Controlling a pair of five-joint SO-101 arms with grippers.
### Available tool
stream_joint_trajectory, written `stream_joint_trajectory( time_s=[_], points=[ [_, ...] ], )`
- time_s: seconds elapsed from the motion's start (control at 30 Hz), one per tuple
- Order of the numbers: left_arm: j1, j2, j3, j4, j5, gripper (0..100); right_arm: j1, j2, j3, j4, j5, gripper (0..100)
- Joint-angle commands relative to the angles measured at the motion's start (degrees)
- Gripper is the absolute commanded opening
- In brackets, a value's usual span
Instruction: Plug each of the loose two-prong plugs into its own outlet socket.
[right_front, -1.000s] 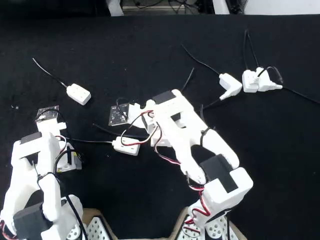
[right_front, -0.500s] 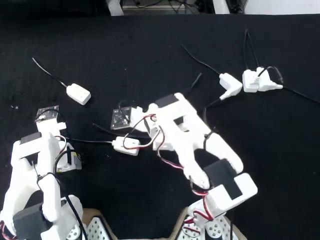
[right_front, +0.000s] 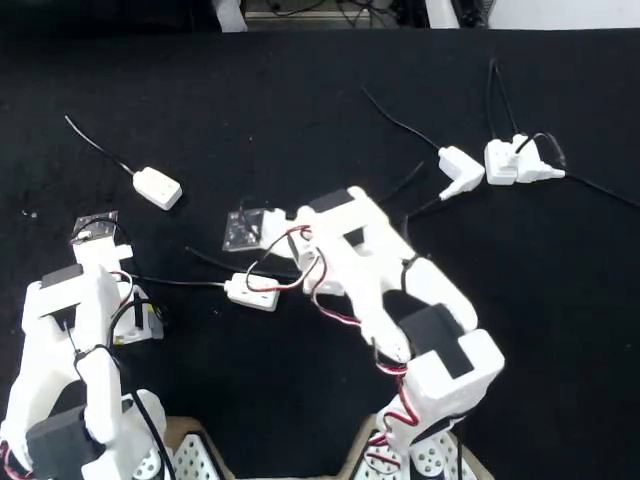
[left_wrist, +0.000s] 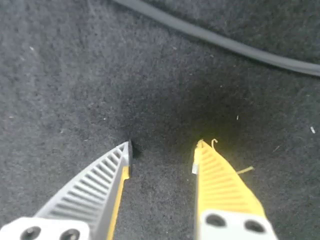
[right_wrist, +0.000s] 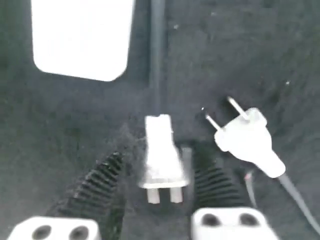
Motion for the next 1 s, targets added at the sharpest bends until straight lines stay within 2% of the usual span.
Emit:
stream_joint_trajectory(
  time_s=[0.0,0.17,0.3,0.47,0.57,0.67,0.83,0.97],
  points=[
    [-0.31,0.26,1.63,-0.09,0.35,21,2.46,-3.47,0.92,0.26,-1.76,0.8],
    [-0.31,0.26,1.63,-0.09,0.35,21,2.90,-14.11,6.55,0.35,-2.29,1.0],
    [-0.31,0.26,1.63,-0.09,0.35,21,1.67,-21.41,11.47,-0.44,-8.53,1.1],
    [-0.31,0.26,1.63,-0.09,0.35,21,1.85,-20.18,16.31,-5.19,-11.08,1.8],
    [-0.31,0.26,1.63,-0.09,0.35,21,1.67,-15.69,15.96,-5.45,-10.81,10.8],
    [-0.31,0.26,1.63,-0.09,0.35,21,1.85,-11.74,12.70,-2.37,-9.14,18.8],
    [-0.31,0.26,1.63,-0.09,0.35,21,2.02,-10.33,4.53,8.26,-5.27,19.1],
    [-0.31,0.26,1.63,-0.09,0.35,21,2.02,-10.15,2.68,11.87,-2.29,19.1]
  ],
)
